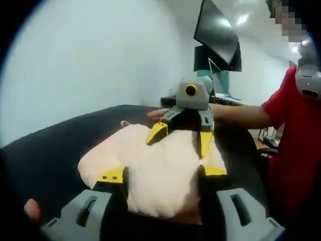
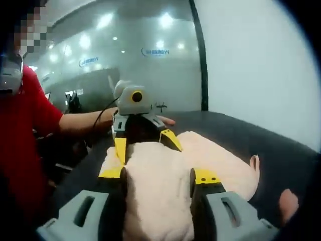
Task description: Fold the towel on the table until its edges align and the towel forms a compact rectangular stack.
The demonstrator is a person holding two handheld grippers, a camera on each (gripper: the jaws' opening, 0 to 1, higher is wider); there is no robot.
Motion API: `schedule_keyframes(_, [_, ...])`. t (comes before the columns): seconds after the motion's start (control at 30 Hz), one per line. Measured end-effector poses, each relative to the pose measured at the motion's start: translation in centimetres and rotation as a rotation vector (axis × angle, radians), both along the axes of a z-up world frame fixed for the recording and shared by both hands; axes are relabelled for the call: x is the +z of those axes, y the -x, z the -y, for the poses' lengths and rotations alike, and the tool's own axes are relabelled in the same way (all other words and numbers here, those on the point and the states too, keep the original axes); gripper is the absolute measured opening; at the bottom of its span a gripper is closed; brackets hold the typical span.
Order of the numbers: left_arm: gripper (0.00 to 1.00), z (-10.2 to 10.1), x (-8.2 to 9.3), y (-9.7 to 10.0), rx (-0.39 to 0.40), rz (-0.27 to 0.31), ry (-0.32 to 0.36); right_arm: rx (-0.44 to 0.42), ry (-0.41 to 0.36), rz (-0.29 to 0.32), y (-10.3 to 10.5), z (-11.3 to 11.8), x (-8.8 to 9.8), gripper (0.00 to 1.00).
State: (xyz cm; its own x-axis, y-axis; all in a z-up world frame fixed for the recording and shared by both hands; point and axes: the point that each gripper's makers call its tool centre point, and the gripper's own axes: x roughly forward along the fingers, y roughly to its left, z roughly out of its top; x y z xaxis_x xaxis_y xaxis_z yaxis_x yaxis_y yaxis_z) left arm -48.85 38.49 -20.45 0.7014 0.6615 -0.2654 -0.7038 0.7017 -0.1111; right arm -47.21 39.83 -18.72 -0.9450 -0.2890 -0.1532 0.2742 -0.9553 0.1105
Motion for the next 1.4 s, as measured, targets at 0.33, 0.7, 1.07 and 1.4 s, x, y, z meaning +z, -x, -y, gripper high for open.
schedule_keyframes(0.33, [0.33, 3.4, 4.4, -2.2, -0.117, -0.106, -0.139, -0.012, -0.158, -0.027, -4.5, 3.4, 3.6, 0.3])
schedule_keyframes(0.7, [0.27, 3.7, 6.0, 6.7, 0.431, 0.304, 0.44, -0.452, 0.549, -0.073, -9.1, -4.9, 9.4, 0.14])
schedule_keyframes(1.07, [0.25, 2.5, -1.6, 3.0, 0.567, 0.453, 0.791, -0.683, 0.645, 0.401, -4.6, -2.4, -3.5, 0.22])
schedule_keyframes(1.4, [0.18, 4.0, 3.1, -9.9, 0.365, 0.418, 0.686, -0.763, 0.649, 0.256, -16.1, -1.9, 2.9, 0.14])
